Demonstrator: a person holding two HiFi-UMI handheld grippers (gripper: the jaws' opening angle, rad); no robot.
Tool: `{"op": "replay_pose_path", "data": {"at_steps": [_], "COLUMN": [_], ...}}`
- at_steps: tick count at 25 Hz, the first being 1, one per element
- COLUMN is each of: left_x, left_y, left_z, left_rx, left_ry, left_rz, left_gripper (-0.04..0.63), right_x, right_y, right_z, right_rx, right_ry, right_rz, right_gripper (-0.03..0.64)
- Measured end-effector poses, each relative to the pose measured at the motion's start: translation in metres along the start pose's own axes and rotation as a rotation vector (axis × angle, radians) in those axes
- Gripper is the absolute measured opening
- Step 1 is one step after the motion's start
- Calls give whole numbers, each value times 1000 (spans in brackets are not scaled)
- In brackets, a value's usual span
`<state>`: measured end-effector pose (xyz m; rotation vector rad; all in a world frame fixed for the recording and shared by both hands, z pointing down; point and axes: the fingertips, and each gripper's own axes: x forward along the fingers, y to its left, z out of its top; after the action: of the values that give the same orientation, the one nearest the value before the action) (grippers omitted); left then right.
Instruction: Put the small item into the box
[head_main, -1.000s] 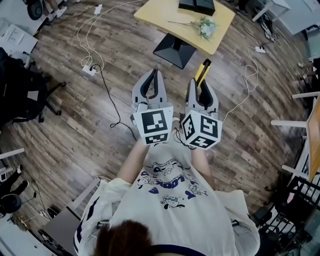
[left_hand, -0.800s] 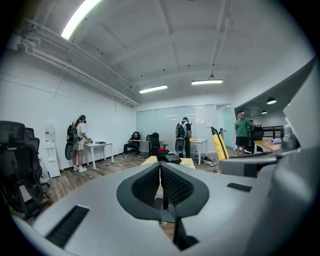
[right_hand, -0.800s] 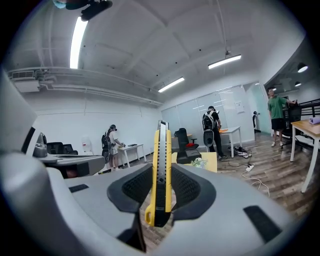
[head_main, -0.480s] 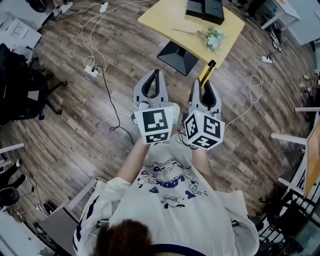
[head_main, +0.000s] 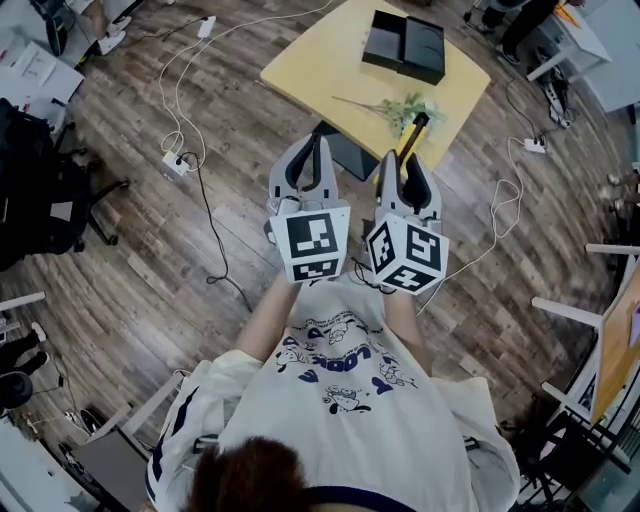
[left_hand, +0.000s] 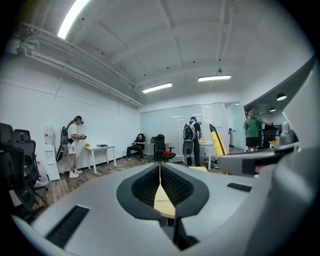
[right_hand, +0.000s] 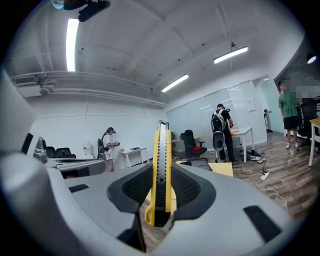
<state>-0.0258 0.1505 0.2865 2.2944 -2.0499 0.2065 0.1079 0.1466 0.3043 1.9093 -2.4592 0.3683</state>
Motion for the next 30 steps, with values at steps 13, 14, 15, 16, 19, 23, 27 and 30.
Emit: {"op": "replay_pose_path", "data": {"at_steps": [13, 14, 15, 16, 19, 23, 27, 30], "left_x": [103, 107, 111, 116, 134, 172, 212, 243], "left_y": [-9, -8, -6, -4, 5, 15, 21, 23], "left_z": [4, 3, 3, 2, 1, 2, 4, 6], "left_rx": [-9, -10, -9, -9, -8, -13, -17, -15], "left_ry": [40, 44, 48, 52, 63, 63, 66, 73], "left_rz": [44, 46, 48, 48, 47, 36, 9, -23], "left_gripper": [17, 17, 17, 17, 17, 17, 17, 17], "right_x": [101, 106, 111, 116, 134, 170, 206, 231], "right_y": [-53, -54, -55, -56, -57, -60, -66, -73], "right_z": [16, 15, 14, 13, 11, 12, 15, 18], "right_rx": [40, 45, 49, 52, 58, 57, 61, 68], "right_ry": [37, 43, 48, 54, 69, 76, 85, 91], "right_rz": [31, 29, 26, 22, 12, 0, -22, -51], "right_gripper": [129, 129, 129, 129, 129, 129, 129, 129]}}
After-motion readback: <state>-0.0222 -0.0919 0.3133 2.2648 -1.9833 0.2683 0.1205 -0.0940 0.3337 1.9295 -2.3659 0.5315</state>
